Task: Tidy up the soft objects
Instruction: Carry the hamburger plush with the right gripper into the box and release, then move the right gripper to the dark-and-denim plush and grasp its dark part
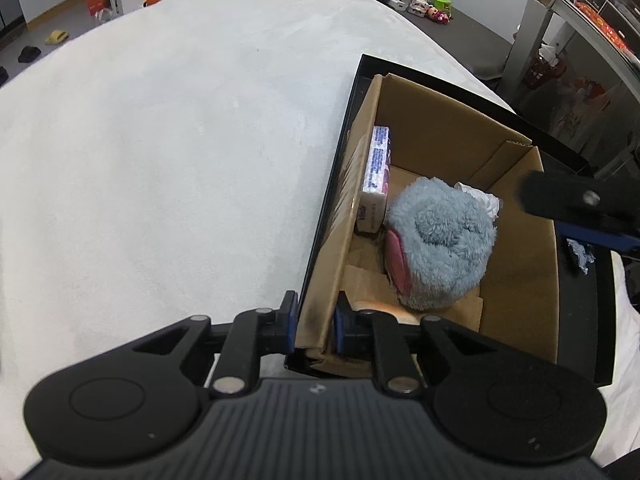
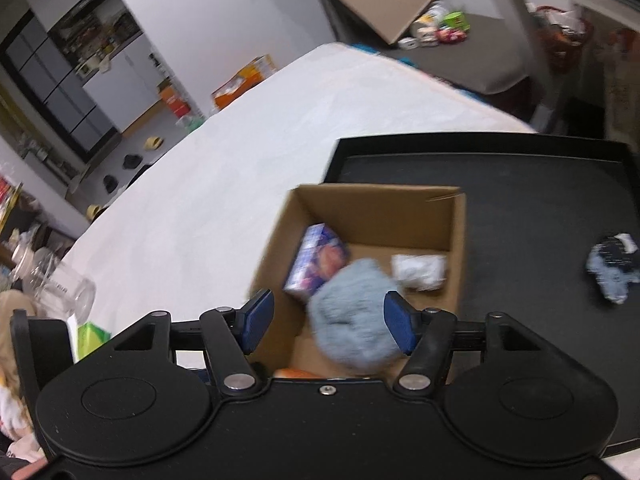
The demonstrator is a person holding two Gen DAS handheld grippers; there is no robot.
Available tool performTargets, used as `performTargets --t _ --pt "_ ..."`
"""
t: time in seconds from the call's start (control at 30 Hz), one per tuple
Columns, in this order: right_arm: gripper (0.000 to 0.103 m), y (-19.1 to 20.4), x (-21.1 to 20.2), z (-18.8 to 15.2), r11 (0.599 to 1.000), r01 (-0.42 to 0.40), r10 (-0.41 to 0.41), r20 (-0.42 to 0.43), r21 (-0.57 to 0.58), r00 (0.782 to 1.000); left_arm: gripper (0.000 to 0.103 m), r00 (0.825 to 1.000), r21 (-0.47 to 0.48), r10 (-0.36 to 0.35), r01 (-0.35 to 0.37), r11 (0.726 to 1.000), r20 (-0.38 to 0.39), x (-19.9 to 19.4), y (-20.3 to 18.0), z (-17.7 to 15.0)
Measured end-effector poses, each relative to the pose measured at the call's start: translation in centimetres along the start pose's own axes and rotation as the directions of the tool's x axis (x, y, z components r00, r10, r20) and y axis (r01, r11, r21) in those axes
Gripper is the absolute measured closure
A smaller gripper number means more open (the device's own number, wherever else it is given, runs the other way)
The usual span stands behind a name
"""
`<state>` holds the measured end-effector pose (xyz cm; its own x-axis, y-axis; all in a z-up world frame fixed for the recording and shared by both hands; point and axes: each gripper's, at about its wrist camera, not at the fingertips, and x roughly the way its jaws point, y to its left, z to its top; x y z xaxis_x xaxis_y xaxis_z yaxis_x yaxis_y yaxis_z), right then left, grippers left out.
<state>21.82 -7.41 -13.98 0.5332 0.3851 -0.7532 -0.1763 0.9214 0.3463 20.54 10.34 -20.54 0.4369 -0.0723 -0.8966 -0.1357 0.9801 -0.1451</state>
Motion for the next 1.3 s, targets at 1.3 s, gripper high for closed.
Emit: performTargets --t 1.3 --pt "0.036 -18.8 -0.6 -0.5 0.927 0.256 -0.280 0.052 0.275 0.959 0.053 0.989 0.049 0.141 -0.138 0.989 -0.049 2.0 -4.2 1.1"
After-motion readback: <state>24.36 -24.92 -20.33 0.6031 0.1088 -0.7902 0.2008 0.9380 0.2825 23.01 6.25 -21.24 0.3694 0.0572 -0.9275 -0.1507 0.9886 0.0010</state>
